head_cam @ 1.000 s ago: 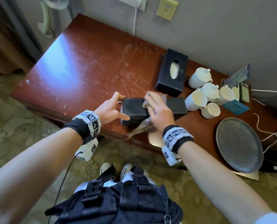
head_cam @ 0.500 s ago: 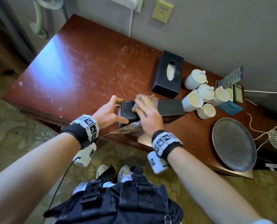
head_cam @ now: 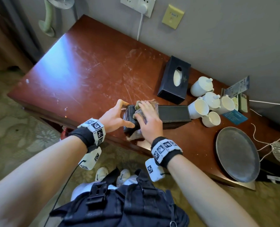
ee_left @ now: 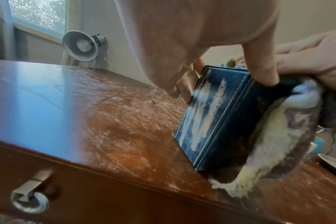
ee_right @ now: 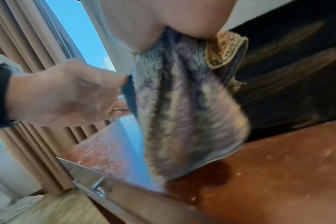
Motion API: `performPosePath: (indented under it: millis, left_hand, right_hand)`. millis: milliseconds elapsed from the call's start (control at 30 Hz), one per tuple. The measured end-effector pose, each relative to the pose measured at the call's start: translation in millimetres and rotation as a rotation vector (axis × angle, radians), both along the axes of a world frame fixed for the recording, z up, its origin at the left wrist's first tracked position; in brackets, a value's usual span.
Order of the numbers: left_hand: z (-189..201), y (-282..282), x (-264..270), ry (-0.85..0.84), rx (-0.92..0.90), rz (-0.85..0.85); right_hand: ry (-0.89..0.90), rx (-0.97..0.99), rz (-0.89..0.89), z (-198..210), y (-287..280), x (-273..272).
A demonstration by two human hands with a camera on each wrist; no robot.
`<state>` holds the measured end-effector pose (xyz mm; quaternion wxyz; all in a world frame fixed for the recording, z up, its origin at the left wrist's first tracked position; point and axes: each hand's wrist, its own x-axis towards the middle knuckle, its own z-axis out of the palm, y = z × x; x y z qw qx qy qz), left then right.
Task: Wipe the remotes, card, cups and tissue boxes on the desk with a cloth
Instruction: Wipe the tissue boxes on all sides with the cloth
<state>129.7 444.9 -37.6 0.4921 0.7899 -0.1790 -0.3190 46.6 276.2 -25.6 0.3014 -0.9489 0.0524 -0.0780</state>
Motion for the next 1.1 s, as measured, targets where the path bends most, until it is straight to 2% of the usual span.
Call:
performPosePath:
  millis: [100, 200, 267, 367, 467, 533, 667, 767, 867, 933, 1000, 1100]
  left_hand:
    - [-2.7, -0.2, -2.2, 0.005, -0.017, 0.022]
    - [0.6, -1.3, -3.0, -0.014, -0.038, 0.027]
    - [2.2, -0.3, -3.8, -0.038, -0.043, 0.018]
    - [0.4, 1.1, -4.4, -0.04, -0.037, 0.024]
    - [-1.5, -0.1, -2.3, -0.013, -0.024, 0.028]
    - [-3.2, 0.7, -1.8, -0.006, -0.029, 0.038]
    - [-3.0, 0.9, -3.6, -0.057, -0.05, 0.013]
    - [-3.4, 2.0, -5.1, -0.05, -0.048, 0.039]
    - [-3.2, 0.9, -4.8, -0.02, -0.047, 0.06]
    - [-3.2, 0.9, -4.0, -0.017, -0.041, 0.051]
    - [-2.5, 0.1, -3.2, -0.021, -0.033, 0.044]
    - [-3.2, -1.7, -4.1, -0.024, -0.031, 0.049]
  right_hand:
    - [0.047, -0.019, 0.061, 2.4, -14.3, 4.7]
    - [0.053, 0.006, 0.026, 6.2, 9.6, 13.0]
    - [0.044, -0.008, 0.079, 4.6, 25.8, 15.4]
    - [0.069, -0.062, 0.158, 4.9, -0.5, 13.8]
    - [0.032, -0.012, 0.015, 6.8, -34.6, 12.7]
    - [-0.023, -0.027, -0.027, 4.2, -25.2, 13.6]
    - [-0.059, -0.05, 0.127, -5.4, 13.4, 8.3]
    - [-0.053, -0.06, 0.174, -7.5, -15.7, 1.9]
    - [-0.069, -0.009, -0.065, 0.0, -82.0, -8.8]
    - [-0.01, 0.01, -0.25, 5.0, -116.9, -15.5]
    - [0.035, 0.011, -0.379, 2.5, -127.3, -15.8]
    - [-0.052, -0.036, -0.489, -2.8, -102.0, -8.9]
